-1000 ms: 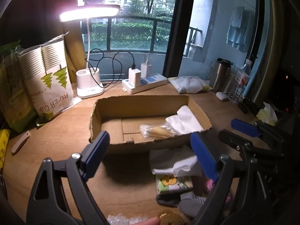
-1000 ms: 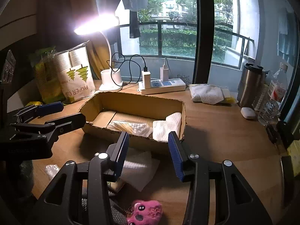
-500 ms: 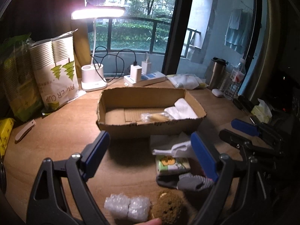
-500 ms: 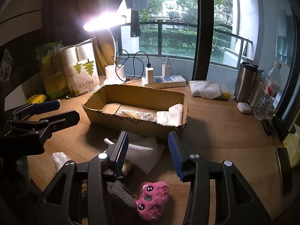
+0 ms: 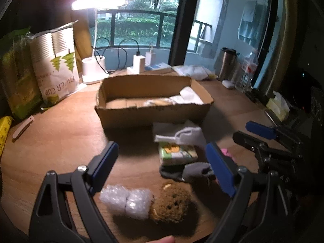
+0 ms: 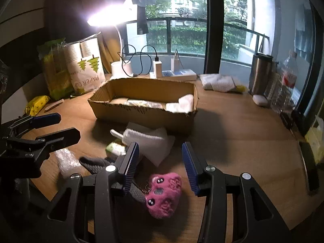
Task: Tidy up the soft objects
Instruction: 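Move the left gripper to the gray sock while the right gripper reaches the pink plush, then close the left gripper on the gray sock while the right gripper grasps the pink plush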
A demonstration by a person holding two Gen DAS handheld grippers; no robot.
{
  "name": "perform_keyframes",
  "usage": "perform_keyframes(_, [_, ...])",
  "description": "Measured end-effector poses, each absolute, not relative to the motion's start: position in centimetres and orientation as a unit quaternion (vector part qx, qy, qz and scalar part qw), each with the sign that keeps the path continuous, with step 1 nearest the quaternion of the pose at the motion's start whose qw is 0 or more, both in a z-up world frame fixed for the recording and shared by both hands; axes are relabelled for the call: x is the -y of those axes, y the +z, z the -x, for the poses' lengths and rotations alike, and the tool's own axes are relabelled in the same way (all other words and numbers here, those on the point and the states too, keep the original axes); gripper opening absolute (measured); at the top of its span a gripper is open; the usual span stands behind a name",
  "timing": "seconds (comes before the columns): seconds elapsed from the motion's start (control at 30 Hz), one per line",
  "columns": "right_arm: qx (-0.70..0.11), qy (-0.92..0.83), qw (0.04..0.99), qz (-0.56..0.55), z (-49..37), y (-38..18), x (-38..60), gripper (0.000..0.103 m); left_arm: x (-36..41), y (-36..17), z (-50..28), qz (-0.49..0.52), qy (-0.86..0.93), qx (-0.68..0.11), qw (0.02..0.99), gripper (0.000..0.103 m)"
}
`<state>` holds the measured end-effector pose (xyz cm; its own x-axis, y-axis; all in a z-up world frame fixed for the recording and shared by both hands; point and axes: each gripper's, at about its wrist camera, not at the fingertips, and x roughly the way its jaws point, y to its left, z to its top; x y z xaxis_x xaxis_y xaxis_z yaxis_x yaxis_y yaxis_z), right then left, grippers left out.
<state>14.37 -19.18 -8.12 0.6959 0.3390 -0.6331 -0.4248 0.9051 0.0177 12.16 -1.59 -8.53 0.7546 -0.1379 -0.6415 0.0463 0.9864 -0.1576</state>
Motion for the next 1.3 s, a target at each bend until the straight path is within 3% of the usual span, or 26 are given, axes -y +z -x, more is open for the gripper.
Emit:
perform_keyframes(0.77, [-0.405, 0.216, 0.885, 0.072, -15.2, -14.8, 20.5, 0.048, 4.9, -12.0, -13.8, 0.032, -0.058, -0.401, 0.914, 0.089])
perform_keyframes(0.9, [-0.41, 0.221, 0.883, 0.063, -15.4, -15.6, 21.0, 0.056, 5.6, -12.6, -14.2, 0.023, -0.061, -0.411, 0.909, 0.089])
perform_keyframes(1.3, [-0.406, 0.229, 0.884, 0.033, -16.1, -16.1, 22.9, 0.056, 8.2, -14.2, -15.7, -0.018, -0.07, -0.438, 0.896, 0.089])
